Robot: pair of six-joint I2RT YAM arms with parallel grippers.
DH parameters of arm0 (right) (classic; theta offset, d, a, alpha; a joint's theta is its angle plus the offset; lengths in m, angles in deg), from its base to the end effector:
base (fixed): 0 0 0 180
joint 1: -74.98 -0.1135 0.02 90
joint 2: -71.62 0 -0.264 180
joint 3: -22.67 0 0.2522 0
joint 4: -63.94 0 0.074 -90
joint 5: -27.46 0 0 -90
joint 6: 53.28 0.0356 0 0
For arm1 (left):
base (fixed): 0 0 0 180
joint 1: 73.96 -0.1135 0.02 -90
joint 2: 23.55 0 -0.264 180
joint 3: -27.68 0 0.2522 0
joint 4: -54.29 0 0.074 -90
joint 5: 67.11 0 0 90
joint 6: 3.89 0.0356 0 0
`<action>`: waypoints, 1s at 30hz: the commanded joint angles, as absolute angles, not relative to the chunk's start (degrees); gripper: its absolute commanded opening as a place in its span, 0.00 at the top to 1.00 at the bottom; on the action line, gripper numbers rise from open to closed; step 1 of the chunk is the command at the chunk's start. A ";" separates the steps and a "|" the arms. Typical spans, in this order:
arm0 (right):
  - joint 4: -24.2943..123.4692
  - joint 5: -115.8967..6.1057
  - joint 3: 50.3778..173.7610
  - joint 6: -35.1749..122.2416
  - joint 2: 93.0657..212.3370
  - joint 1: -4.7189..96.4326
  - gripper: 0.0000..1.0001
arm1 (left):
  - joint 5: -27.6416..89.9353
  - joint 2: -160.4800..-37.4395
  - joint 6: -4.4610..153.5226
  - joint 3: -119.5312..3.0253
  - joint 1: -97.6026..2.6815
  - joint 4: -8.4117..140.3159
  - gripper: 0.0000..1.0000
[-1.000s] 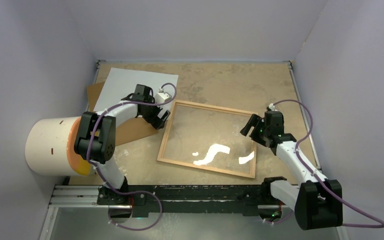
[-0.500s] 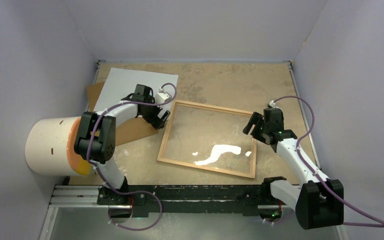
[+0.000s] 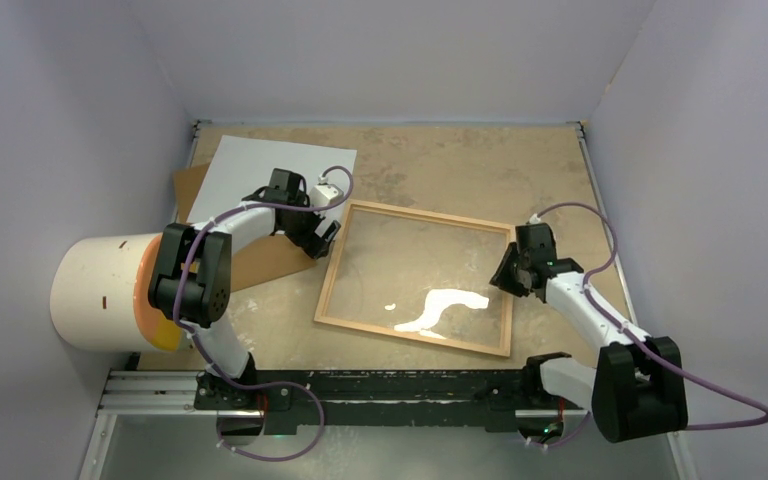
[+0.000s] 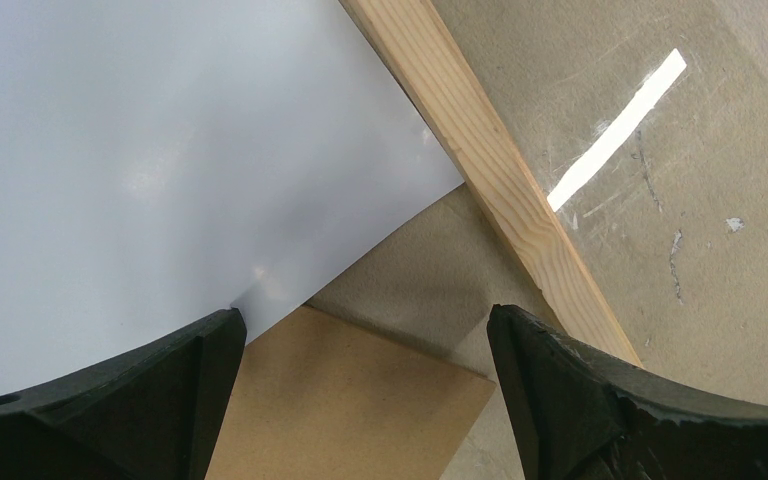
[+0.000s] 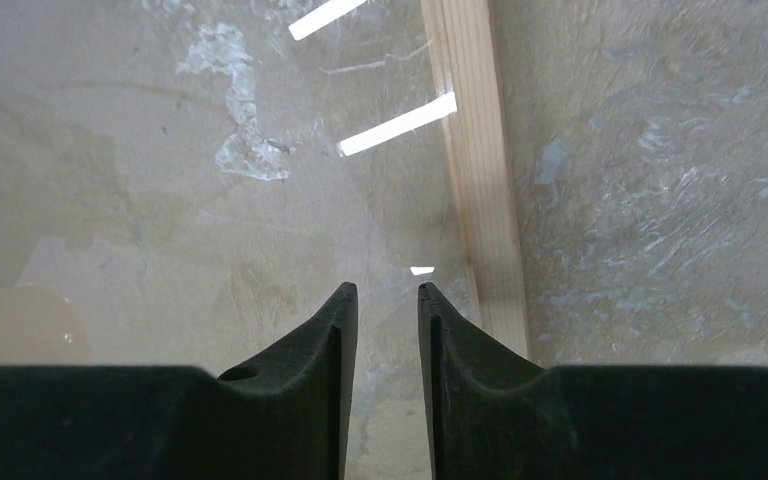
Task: Put the photo into the frame
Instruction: Adjust the photo frame item on the photo frame.
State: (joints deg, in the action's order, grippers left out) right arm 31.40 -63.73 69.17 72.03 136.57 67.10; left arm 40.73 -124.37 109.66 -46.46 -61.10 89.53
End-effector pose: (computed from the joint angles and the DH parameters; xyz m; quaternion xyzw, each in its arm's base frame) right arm 0.2145 0.0289 0.1877 0.2268 0.9149 0.1138 0.3140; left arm 0.3346 -0.0876 0.1644 0.3352 0.8987 -0.1274 0.2526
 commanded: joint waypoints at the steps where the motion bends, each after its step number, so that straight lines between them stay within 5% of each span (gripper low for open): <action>1: 28.71 -68.09 69.02 75.11 137.88 65.11 0.70 | 43.45 -126.86 108.61 -44.09 -61.04 94.47 0.00; 11: 27.90 -75.96 68.38 78.99 138.81 63.82 0.74 | 43.18 -126.37 109.31 -43.61 -61.30 94.47 0.00; 30: 27.92 -77.44 70.95 81.82 142.44 62.50 0.60 | 43.64 -125.86 109.48 -43.83 -61.74 94.85 0.00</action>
State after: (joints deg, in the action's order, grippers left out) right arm 33.10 -72.62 69.38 81.54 142.08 62.23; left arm 41.04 -124.24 109.75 -46.33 -61.36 89.46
